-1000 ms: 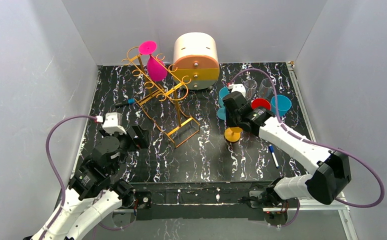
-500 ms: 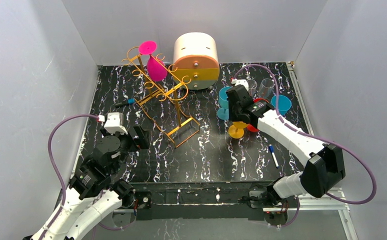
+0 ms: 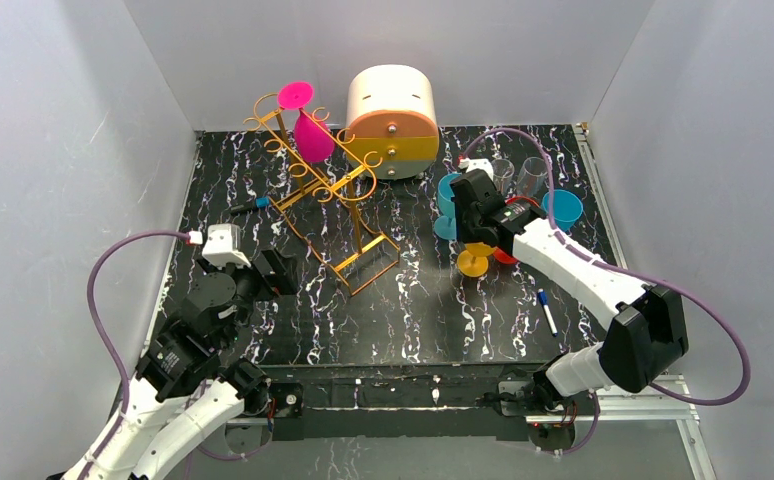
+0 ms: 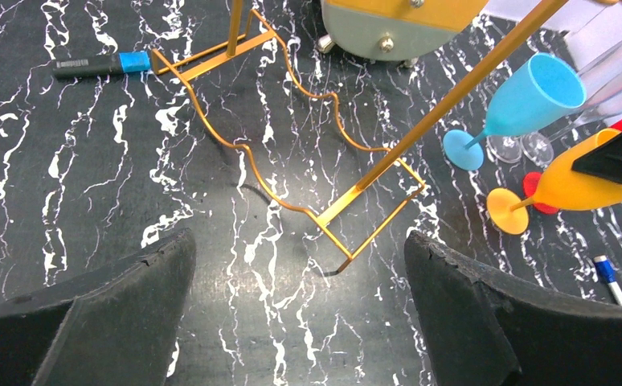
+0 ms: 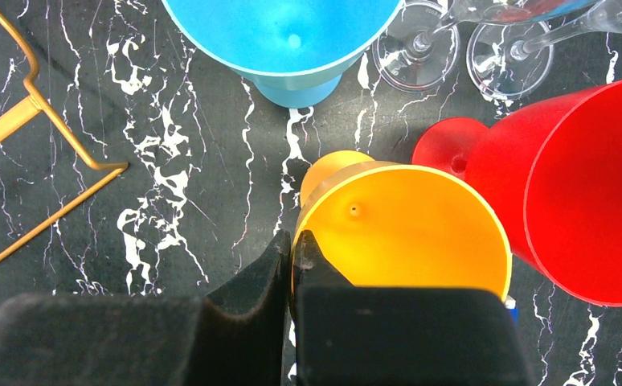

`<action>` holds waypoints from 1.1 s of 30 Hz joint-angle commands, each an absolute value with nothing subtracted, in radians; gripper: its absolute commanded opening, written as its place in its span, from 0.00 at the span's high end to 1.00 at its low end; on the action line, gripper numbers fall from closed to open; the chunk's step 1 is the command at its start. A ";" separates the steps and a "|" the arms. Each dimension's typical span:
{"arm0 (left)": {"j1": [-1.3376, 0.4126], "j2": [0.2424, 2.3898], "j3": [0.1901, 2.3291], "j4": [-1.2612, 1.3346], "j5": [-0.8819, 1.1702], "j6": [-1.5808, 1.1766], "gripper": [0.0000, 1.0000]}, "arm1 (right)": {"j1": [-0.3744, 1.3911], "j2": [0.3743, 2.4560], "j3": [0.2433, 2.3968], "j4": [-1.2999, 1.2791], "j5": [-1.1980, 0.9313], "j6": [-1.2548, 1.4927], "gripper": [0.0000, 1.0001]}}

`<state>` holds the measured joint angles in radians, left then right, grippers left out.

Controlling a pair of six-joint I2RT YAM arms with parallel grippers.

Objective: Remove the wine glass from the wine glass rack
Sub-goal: Place the wine glass at the center of the board.

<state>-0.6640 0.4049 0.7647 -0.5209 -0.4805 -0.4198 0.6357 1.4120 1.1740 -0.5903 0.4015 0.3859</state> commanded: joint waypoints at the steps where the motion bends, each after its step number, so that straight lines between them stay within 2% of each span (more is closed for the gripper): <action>1: -0.663 0.394 0.798 -0.482 -0.512 -0.464 0.02 | 0.633 1.420 1.212 -0.574 0.409 0.383 0.88; 11: -0.664 0.341 0.775 -0.479 -0.508 -0.506 0.02 | 0.632 1.453 1.273 -0.658 0.403 0.360 0.77; 28: -0.663 0.366 0.774 -0.467 -0.489 -0.500 0.02 | 0.632 1.405 1.293 -0.655 0.378 0.354 0.71; 33: -0.664 0.370 0.773 -0.474 -0.484 -0.496 0.02 | 0.631 1.351 1.305 -0.649 0.332 0.346 0.65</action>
